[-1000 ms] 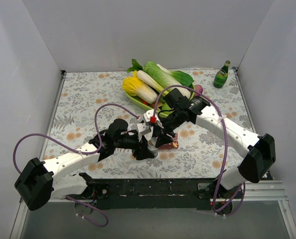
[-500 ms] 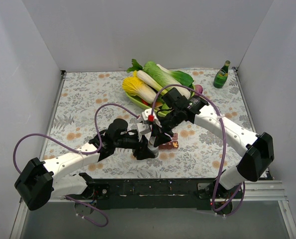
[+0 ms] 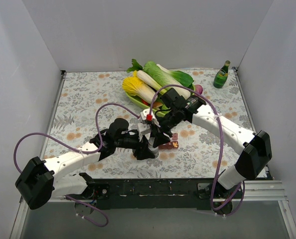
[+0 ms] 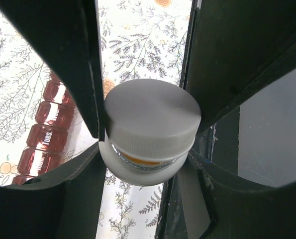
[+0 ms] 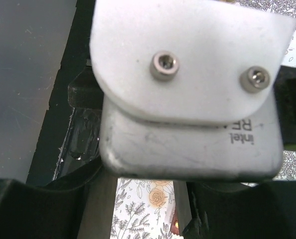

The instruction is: Sort the pills into containers

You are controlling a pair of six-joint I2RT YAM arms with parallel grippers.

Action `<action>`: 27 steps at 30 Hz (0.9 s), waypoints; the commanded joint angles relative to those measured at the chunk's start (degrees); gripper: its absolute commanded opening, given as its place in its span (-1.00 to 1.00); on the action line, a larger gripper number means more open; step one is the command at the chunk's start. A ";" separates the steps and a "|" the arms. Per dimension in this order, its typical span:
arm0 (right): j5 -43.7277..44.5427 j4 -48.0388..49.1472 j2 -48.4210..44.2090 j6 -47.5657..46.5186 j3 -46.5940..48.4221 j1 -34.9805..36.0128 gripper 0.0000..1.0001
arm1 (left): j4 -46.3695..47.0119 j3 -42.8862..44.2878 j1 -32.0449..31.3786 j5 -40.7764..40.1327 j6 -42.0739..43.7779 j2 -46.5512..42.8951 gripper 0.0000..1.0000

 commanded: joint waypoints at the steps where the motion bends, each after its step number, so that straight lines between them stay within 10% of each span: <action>1: -2.68 0.10 0.04 0.95 1.60 0.76 0.03 | 2.65 2.96 -0.29 0.06 0.70 -0.70 -0.51; 27: -1.71 3.97 -1.63 4.64 -0.77 0.50 0.28 | 4.15 2.35 -0.29 -1.70 0.44 -2.98 -0.51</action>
